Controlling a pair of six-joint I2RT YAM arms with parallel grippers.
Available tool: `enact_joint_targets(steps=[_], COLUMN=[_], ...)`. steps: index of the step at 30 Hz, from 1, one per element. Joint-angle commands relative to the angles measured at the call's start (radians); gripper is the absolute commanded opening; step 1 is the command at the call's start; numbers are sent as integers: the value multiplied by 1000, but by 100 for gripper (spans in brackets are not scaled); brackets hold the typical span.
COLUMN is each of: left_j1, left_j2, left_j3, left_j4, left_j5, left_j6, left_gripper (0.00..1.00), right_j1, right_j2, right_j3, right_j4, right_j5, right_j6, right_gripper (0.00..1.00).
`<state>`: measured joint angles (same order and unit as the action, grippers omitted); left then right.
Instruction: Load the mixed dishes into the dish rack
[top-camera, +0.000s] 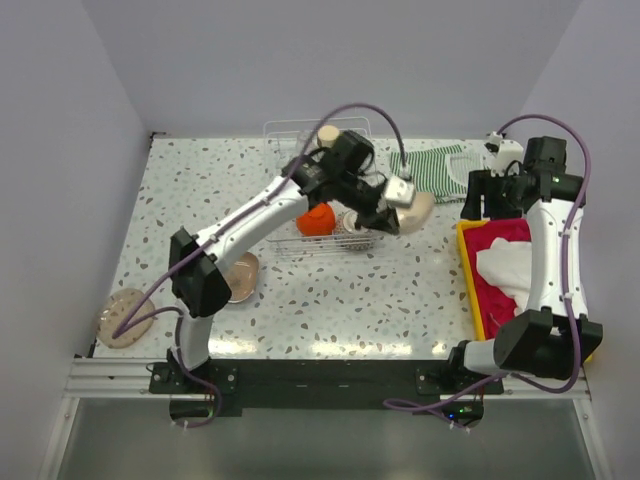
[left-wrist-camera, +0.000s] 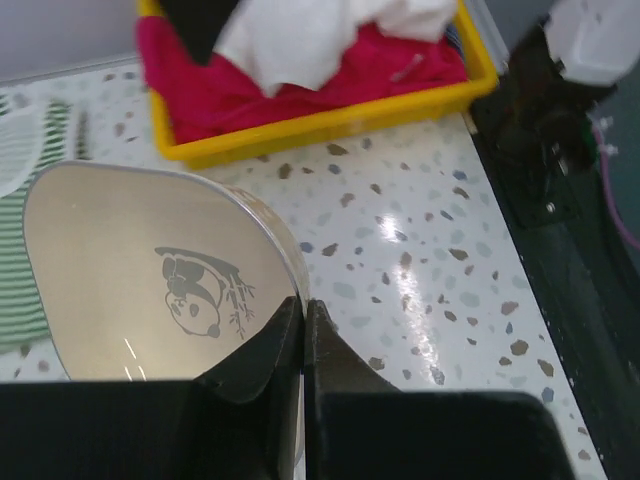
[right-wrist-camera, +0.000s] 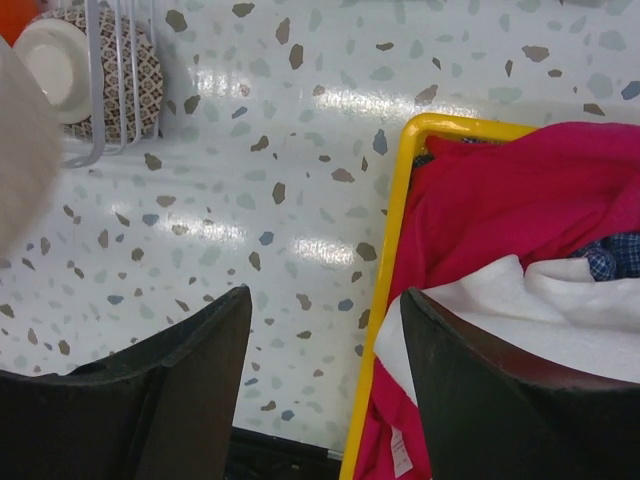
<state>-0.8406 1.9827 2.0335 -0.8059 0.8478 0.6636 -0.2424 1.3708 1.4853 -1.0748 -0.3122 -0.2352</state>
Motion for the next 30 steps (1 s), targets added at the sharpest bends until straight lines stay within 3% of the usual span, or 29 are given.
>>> enact_joint_targets(steps=[1,2,3,5,6,9,14,24,30], left_j1=[297,340,416,477,521,577,606,626,627], left_j2=[-105,-114,-131,-137,-127,-82,-9,90,143], left_j3=[-123,-168,-218,-364,-395,-470,-458,-492,-463], left_j4=[559,677,967,1234,1430,1693,1766,1834,1749], left_j5=[201,212,227,229,220,174,90,-35,-90], left_j6=[-705,-969,-1107,-1454,-1545,-1817,-1973,-2150,-2207], left_gripper=[0,0,0,0,0,0,0,0,0], right_j1=[-3,-3,-3,-1,-1,0,2,2,2], right_j2=[47,51,54,74,80,105,134,146,139], right_j3=[47,43,38,36,38,50,89,130,115], right_j4=[50,56,61,50,43,26,9,-70,-74], right_j5=[-19,-30,-37,-62,-62,-53,-15,88,128], right_j6=[97,108,109,100,96,88,97,54,40], right_gripper=[64,64,64,63,63,63,63,63,63])
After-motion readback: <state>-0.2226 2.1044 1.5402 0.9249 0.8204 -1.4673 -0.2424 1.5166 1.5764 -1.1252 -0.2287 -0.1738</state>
